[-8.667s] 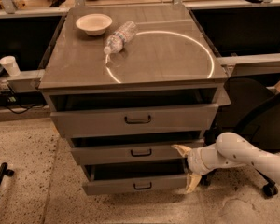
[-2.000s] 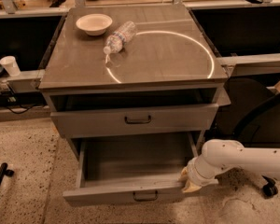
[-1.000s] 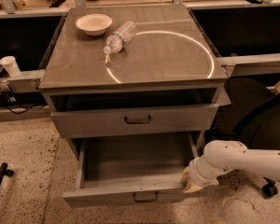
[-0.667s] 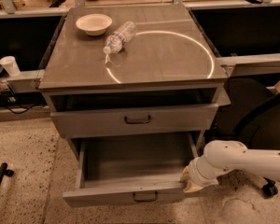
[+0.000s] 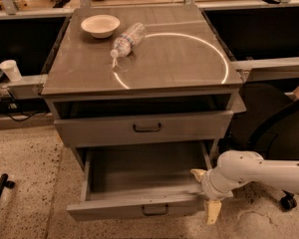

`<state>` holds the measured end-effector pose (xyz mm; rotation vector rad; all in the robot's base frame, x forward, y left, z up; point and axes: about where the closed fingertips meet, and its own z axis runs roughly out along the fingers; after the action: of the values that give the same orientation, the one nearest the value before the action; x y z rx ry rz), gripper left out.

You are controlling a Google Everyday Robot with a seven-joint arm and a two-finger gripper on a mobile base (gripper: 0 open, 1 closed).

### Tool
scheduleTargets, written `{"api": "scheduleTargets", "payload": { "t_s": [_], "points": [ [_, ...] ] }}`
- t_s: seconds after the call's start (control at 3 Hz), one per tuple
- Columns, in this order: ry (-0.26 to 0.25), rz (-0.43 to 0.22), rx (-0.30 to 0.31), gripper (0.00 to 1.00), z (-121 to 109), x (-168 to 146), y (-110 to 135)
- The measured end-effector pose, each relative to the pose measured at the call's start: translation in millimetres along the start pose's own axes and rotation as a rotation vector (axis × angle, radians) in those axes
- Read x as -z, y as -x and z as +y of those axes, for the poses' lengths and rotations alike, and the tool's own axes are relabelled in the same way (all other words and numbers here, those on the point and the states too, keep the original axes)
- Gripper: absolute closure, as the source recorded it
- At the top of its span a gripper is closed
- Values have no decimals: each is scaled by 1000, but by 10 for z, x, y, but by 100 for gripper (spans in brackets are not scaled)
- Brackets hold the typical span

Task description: Open middle drawer

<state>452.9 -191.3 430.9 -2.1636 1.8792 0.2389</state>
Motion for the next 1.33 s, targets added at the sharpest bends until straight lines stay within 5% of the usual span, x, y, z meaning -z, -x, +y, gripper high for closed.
{"api": "scheduleTargets", "payload": {
  "t_s": [0.33,0.67,1.0,1.33],
  "points": [
    [44,-4,-3,19,146,-50,27],
    [66,7,-3,50,288,15,78],
    [50,18,1,73,332,132,111],
    [26,25,7,85,387,276,130]
  ]
}}
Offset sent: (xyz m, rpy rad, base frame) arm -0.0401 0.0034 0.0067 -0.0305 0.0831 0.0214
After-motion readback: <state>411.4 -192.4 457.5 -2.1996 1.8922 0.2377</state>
